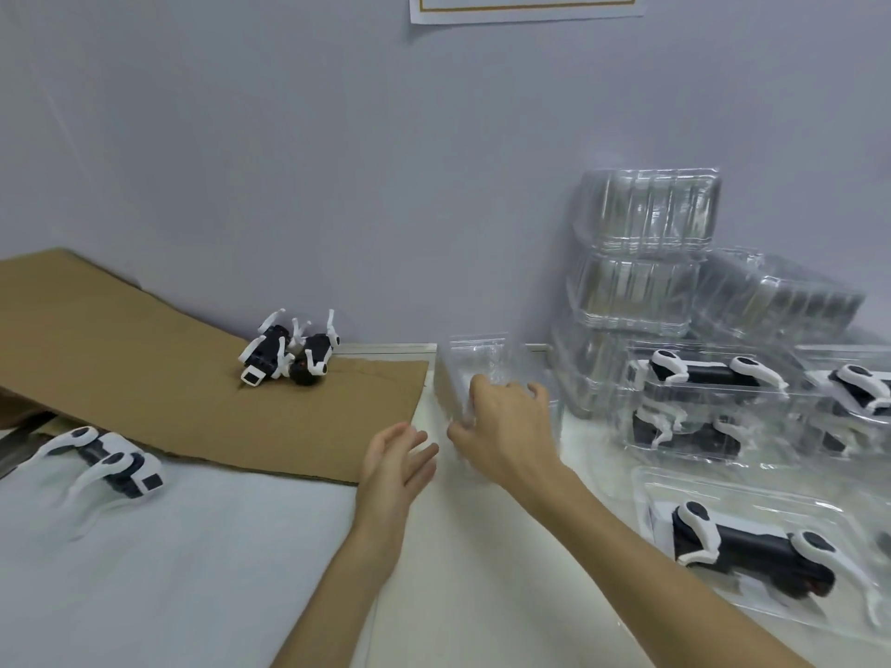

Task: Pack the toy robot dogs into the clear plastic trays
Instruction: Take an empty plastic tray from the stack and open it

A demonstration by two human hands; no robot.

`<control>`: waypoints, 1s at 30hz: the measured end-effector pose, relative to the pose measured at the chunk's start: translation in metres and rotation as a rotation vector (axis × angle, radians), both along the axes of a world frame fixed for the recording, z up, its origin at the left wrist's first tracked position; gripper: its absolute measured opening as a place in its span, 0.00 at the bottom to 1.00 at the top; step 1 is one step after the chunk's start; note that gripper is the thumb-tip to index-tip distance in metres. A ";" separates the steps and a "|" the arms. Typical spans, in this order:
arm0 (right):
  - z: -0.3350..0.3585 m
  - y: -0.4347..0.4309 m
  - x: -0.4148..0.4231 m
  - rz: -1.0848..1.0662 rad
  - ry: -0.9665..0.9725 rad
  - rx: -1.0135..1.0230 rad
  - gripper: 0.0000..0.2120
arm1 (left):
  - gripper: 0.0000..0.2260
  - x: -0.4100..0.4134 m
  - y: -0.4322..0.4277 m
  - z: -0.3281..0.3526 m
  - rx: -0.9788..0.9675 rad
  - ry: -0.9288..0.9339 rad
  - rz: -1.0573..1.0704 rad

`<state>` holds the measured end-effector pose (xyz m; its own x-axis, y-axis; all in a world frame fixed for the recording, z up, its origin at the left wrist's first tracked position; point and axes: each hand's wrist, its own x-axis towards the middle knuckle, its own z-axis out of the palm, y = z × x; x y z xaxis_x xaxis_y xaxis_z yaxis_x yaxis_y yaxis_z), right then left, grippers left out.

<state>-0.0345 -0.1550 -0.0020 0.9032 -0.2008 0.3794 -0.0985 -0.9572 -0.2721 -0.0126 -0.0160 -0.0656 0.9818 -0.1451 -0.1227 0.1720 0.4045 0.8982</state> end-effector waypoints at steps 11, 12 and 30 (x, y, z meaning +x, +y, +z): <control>-0.012 -0.008 -0.105 0.247 -0.318 0.795 0.17 | 0.14 -0.028 0.007 0.051 -0.011 -0.312 -0.176; -0.011 -0.009 -0.107 0.242 -0.324 0.826 0.17 | 0.13 -0.031 0.005 0.053 -0.004 -0.338 -0.184; 0.007 -0.024 -0.122 0.294 -0.402 0.744 0.35 | 0.10 -0.073 -0.022 0.059 0.161 -0.562 -0.239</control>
